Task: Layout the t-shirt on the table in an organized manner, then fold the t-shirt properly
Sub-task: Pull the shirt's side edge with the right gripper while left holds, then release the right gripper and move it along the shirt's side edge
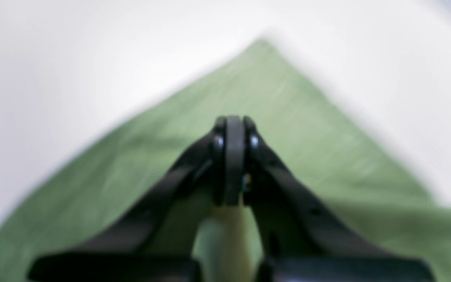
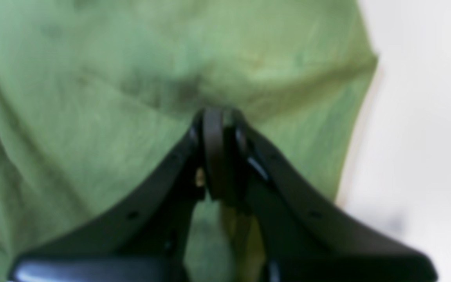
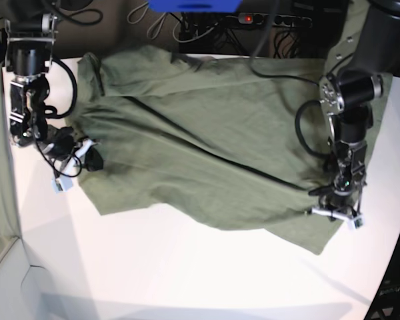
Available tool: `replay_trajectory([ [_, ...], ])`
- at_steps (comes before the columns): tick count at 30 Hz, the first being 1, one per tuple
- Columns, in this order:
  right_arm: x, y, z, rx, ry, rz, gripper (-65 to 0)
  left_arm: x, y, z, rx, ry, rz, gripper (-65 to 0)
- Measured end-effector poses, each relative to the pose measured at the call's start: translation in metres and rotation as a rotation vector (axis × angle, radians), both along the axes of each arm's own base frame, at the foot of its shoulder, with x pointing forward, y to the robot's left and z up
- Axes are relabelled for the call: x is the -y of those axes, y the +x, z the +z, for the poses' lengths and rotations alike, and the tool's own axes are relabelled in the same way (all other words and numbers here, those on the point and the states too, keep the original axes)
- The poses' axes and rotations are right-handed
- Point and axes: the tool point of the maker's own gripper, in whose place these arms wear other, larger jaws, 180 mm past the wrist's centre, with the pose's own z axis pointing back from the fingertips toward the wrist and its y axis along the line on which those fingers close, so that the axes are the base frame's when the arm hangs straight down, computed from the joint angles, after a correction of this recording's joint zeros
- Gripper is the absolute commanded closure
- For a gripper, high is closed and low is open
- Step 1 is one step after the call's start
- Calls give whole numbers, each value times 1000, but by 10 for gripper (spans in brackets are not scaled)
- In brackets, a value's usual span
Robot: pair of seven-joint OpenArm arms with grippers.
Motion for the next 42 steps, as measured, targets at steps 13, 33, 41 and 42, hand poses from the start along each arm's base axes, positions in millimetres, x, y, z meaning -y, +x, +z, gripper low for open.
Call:
replay_trajectory([
  [13, -7, -61, -9, 12, -345, 262, -30, -8, 13, 22, 91, 27, 23, 0],
  [33, 70, 2, 56, 22, -673, -15, -222, -21, -49, -25, 86, 65, 41, 0],
  [41, 44, 52, 34, -52, -560, -6, -424, -33, -59, -26, 92, 84, 50, 0],
  [42, 42, 59, 35, -51, -545, -6, -429, -33, -60, -27, 88, 83, 51, 0],
])
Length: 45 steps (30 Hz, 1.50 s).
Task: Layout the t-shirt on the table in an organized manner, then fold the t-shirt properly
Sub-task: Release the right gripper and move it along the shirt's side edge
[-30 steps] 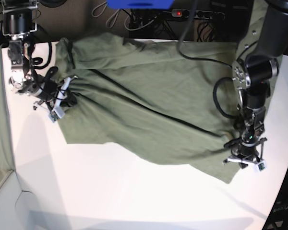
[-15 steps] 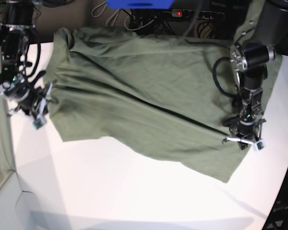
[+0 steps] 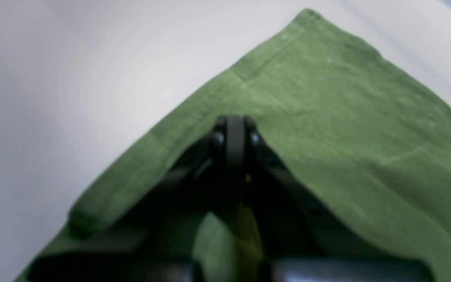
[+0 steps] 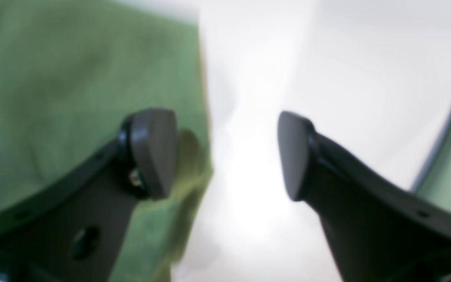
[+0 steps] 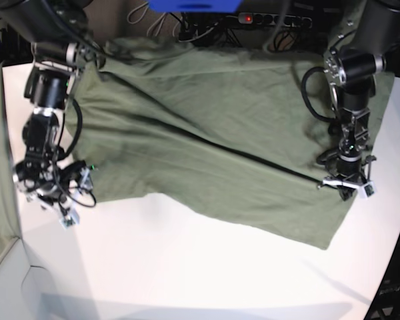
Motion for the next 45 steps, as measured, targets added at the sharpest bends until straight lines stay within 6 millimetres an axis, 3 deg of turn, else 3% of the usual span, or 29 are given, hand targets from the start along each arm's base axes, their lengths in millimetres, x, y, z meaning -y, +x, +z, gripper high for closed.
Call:
replay_trajectory([
  [10, -21, 25, -15, -26, 117, 14, -429, 0, 0, 0, 1, 1, 3, 0],
  [14, -31, 21, -29, -30, 175, 19, -418, 0, 0, 0, 0, 2, 0, 0],
  [16, -31, 20, -30, -32, 178, 18, -368, 0, 0, 0, 0, 3, 0, 0],
  [18, -35, 20, -31, -32, 184, 20, -277, 0, 0, 0, 0, 3, 0, 0],
  [22, -47, 20, -33, -20, 209, 32, -6, 0, 0, 0, -1, 4, 1, 0],
  [27, -46, 21, -30, -12, 199, 34, 0, 0, 0, 0, -1, 4, 1, 0],
  [30, -36, 23, -15, 12, 132, 34, 0, 0, 0, 0, -1, 4, 2, 0],
  [33, -30, 40, 30, 142, 78, 37, 0, 0, -1, -1, 0, 3, 3, 0],
  [37, -46, 56, 95, 348, 47, 80, 0, 1, -1, 0, 5, 3, 4, 0],
  [39, -57, 46, 103, 376, -14, 136, 0, 2, -1, 0, 7, 3, 3, 0],
  [41, -75, 26, 89, 352, -52, 209, 0, 1, -1, -1, 2, 1, 5, 0],
  [43, -100, -6, 54, 272, -59, 295, 0, 0, -1, -1, -1, 1, 7, 0],
  [45, -112, -35, 19, 168, -110, 368, 0, 0, -1, 0, 6, 2, 8, 0],
])
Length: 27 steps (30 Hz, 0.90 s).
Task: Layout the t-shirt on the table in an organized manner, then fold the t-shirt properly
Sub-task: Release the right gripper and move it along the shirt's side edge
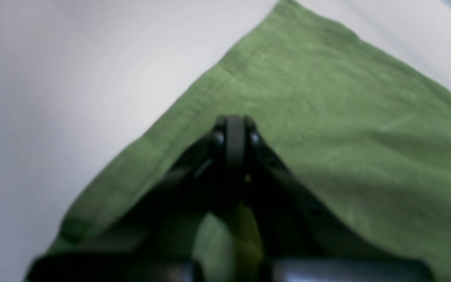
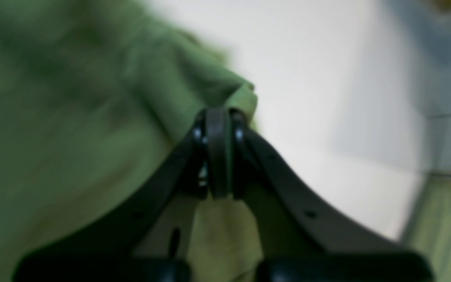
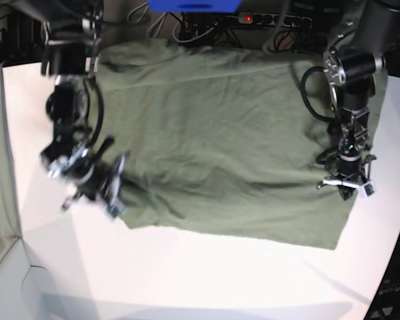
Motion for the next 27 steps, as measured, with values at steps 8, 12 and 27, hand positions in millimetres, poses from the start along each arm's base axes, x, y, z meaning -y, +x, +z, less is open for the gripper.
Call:
replay_trajectory([
  [8, -15, -52, -47, -106, -218, 164, -90, 0, 0, 0, -2, -2, 1, 0],
  [12, -7, -48, -34, -72, -259, 169, -213, 0, 1, 0, -2, -2, 1, 0],
  [27, -13, 22, 19, 55, -121, 48, -306, 0, 0, 0, -2, -1, 1, 0],
])
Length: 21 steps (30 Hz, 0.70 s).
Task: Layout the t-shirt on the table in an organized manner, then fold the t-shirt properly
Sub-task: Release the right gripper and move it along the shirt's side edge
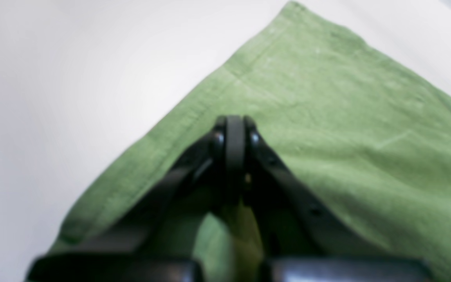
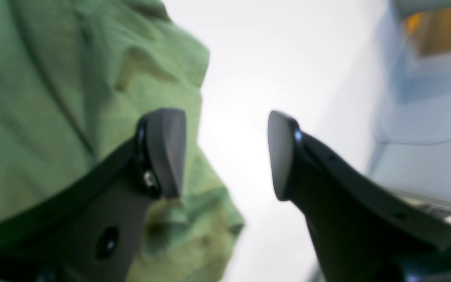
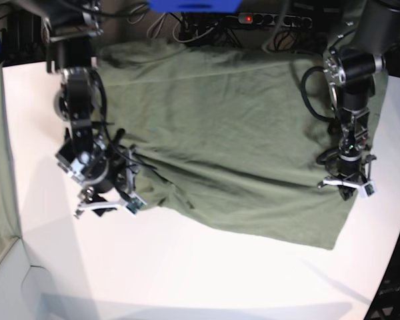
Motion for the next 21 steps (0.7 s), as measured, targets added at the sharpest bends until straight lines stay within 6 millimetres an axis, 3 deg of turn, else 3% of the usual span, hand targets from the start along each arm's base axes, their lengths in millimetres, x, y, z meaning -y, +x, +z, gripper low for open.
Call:
replay_trajectory([
  [5, -28, 23, -29, -109, 88, 2, -258, 0, 0, 1, 5, 2, 0, 0],
  [9, -26, 29, -54, -216, 78, -9, -259, 0, 0, 0, 0, 0, -1, 0],
  [14, -32, 46, -51, -186, 137, 21, -259, 0, 0, 0, -1, -1, 0, 0],
  [21, -23, 55, -66, -233, 182, 20, -259, 0, 0, 0, 1, 0, 1, 0],
])
